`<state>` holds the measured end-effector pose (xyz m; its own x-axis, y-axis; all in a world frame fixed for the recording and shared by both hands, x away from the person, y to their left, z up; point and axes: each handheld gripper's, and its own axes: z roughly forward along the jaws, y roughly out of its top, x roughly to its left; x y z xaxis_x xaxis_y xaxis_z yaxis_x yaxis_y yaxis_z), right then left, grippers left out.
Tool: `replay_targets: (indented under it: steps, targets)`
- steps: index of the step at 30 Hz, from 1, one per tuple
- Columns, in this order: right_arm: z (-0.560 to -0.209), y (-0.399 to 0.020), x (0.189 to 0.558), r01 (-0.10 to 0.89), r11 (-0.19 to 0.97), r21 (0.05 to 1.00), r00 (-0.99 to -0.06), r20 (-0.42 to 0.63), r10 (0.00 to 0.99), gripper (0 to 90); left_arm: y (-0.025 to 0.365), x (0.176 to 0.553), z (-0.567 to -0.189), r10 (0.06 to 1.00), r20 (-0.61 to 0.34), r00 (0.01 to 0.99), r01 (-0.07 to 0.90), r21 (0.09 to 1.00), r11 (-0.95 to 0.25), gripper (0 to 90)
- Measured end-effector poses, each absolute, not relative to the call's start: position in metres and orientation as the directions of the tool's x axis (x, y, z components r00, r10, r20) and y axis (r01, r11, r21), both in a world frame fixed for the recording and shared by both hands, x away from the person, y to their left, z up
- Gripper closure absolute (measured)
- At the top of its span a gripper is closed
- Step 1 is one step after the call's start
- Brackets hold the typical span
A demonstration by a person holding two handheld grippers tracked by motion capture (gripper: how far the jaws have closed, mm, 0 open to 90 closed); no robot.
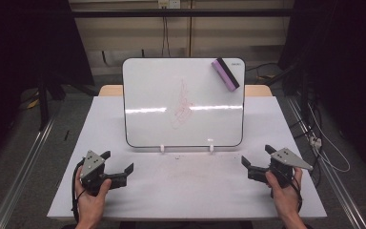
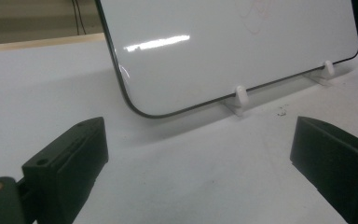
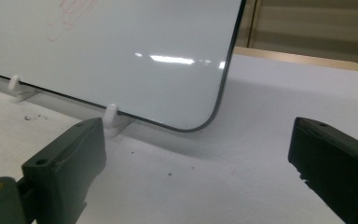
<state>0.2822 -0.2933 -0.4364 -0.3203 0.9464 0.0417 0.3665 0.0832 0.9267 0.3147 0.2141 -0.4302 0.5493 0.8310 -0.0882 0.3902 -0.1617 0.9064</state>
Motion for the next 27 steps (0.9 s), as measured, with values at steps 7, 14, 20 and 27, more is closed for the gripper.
replay_targets:
  steps: [7, 14, 20, 27]
  targets:
    - [-0.436, -0.292, 0.284, 0.377, 0.095, 0.922, -0.329, 0.037, 0.944, 3.7, 0.215, 0.315, -0.431, 0.829, -0.125, 0.544, 0.416, 0.899, -0.137, 4.8]
    - [-0.437, -0.289, 0.286, 0.399, 0.094, 0.912, -0.336, 0.051, 0.940, 3.4, 0.212, 0.315, -0.432, 0.820, -0.104, 0.563, 0.410, 0.897, -0.167, 4.5]
    - [-0.436, -0.285, 0.289, 0.399, 0.100, 0.911, -0.364, 0.057, 0.930, 3.6, 0.210, 0.313, -0.429, 0.814, -0.081, 0.575, 0.385, 0.905, -0.181, 3.8]
    - [-0.430, -0.279, 0.297, 0.383, 0.117, 0.916, -0.378, 0.039, 0.925, 4.3, 0.206, 0.312, -0.428, 0.796, -0.046, 0.603, 0.364, 0.904, -0.223, 3.7]
